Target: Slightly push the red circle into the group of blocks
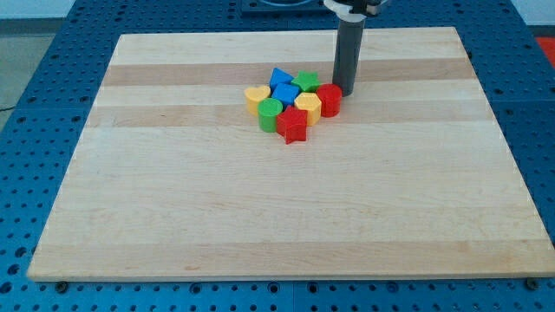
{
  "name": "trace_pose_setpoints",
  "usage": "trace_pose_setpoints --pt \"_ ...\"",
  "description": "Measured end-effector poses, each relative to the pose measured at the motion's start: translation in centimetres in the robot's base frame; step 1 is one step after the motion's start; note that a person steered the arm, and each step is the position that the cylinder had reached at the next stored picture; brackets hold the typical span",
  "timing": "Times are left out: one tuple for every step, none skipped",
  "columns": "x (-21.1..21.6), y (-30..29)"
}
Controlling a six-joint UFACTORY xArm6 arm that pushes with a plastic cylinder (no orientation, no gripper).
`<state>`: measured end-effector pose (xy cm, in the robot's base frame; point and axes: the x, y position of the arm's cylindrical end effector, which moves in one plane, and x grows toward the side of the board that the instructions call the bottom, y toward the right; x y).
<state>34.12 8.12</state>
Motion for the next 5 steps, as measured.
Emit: trace_pose_setpoints --pt "0.0 -0.2" --pt "0.0 -0.2" --pt "-0.1 -0.2" --pt "-4.1 -0.1" --pt "-8.7 -1.0"
